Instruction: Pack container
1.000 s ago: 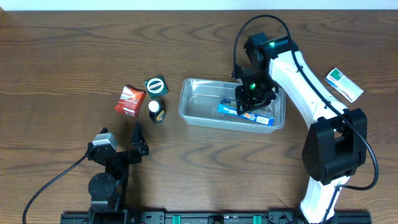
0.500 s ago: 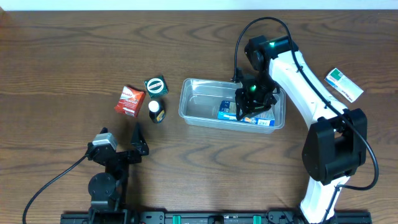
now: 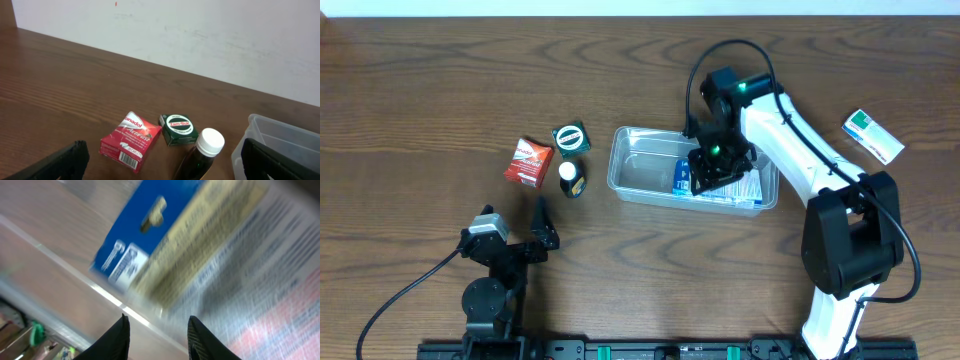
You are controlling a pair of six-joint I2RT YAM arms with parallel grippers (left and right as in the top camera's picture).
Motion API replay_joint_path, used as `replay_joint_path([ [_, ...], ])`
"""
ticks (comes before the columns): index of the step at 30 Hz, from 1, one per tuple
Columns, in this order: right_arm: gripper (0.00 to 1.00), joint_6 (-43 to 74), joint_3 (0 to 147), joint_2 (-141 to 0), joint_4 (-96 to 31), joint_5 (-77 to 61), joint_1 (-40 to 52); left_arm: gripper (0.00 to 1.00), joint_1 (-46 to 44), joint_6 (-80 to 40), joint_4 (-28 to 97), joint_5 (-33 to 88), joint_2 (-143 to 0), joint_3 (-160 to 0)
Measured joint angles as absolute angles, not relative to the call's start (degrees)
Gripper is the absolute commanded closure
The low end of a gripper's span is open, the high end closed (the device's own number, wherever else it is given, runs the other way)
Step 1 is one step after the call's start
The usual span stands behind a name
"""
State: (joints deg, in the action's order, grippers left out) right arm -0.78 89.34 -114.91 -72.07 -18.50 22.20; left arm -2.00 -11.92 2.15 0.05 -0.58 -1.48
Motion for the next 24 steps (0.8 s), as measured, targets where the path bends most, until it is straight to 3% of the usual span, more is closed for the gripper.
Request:
replay_joint_path([
  [14, 0.67, -0.58, 85.65, -114.89, -67.05, -14.28, 19.90, 0.02, -2.00, -11.92, 2.15, 0.05, -0.58, -1.48],
  [24, 0.63, -3.18, 103.55, -113.60, -79.24, -11.46, 17.67, 0.02, -2.00, -11.92, 2.15, 0.05, -0.58, -1.48],
])
